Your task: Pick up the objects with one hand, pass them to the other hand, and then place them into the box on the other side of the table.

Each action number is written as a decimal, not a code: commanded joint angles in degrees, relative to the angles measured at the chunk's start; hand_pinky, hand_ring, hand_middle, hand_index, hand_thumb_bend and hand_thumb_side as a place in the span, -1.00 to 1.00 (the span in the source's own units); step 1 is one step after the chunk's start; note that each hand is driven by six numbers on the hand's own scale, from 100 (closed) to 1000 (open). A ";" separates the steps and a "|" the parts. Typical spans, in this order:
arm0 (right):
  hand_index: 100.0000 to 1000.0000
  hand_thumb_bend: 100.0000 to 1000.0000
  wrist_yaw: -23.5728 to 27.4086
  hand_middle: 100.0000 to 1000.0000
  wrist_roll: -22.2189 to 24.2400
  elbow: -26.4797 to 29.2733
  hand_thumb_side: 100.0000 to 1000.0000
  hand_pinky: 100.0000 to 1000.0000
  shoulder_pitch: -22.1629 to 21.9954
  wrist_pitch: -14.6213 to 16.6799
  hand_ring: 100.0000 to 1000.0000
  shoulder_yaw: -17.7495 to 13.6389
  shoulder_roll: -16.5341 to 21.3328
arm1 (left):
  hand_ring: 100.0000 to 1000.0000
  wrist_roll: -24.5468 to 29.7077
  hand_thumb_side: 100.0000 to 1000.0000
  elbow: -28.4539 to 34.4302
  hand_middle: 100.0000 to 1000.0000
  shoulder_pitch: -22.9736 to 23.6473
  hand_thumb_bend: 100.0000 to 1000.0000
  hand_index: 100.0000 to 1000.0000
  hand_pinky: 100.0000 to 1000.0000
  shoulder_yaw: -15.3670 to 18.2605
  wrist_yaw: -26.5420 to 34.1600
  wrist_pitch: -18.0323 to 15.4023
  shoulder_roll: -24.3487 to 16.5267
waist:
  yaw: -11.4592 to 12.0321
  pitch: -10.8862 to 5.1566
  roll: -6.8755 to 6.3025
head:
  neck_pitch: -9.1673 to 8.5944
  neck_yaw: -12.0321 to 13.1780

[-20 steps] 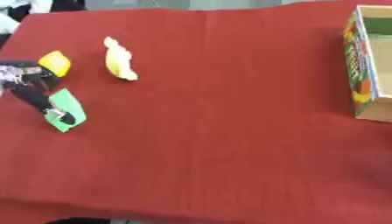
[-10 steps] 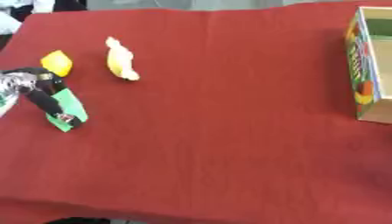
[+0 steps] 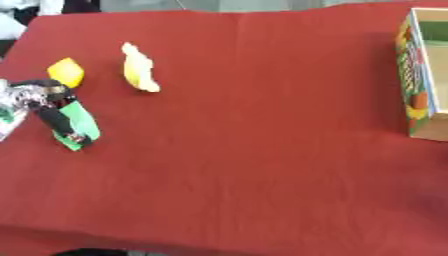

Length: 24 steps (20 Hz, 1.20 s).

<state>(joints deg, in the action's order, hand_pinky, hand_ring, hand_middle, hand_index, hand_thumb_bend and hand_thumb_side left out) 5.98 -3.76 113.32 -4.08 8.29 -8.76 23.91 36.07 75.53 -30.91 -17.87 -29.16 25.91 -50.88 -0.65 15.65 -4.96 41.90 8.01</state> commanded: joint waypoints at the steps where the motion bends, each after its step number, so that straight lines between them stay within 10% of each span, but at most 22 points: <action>1: 0.70 -1.00 -0.34 0.47 -0.04 1.27 0.02 0.72 -0.03 -0.10 0.74 -0.34 0.58 | 0.66 1.76 -0.80 0.02 0.51 -0.61 0.32 0.49 0.67 0.09 -0.53 -0.24 -2.03 | 0.10 -0.89 0.08 | -0.63 0.27; 6: 0.70 -1.00 -0.56 0.47 -0.07 1.27 0.03 0.72 -0.20 -0.32 0.74 -0.32 0.33 | 0.65 3.14 -1.00 -0.23 0.48 -0.61 0.03 0.35 0.65 0.30 -2.07 -0.13 -2.18 | 0.27 -0.93 0.12 | -0.43 0.36; 10: 0.70 -1.00 -0.64 0.47 -0.15 1.27 0.02 0.72 -0.30 -0.14 0.74 -0.32 0.30 | 0.48 2.68 -1.00 0.16 0.25 -0.83 -0.57 0.06 0.52 0.38 -2.46 0.34 -1.82 | 0.34 -0.94 0.24 | -0.12 0.49; 14: 0.70 -1.00 -0.23 0.48 -0.29 1.27 -0.05 0.72 -0.38 2.40 0.74 -0.40 1.57 | 0.35 1.18 -1.00 9.43 0.11 1.05 -0.81 -0.06 0.41 3.63 0.62 0.49 -2.71 | 0.58 -0.87 0.52 | 0.04 -0.17; 24: 0.73 -1.00 -1.06 0.60 4.15 1.27 -0.68 0.71 3.67 13.89 0.78 2.84 21.02 | 0.20 -11.12 -1.00 31.42 -0.02 -0.41 -0.99 -0.12 0.34 7.77 3.70 4.85 1.37 | -0.25 -1.92 2.44 | -0.23 -1.66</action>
<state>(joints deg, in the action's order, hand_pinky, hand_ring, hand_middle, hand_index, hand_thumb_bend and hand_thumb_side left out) 5.37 -0.70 113.33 -0.82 21.03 -6.16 40.56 26.61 105.17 -30.36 -10.80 -25.73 30.61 -49.15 -0.98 14.98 -2.55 42.11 6.60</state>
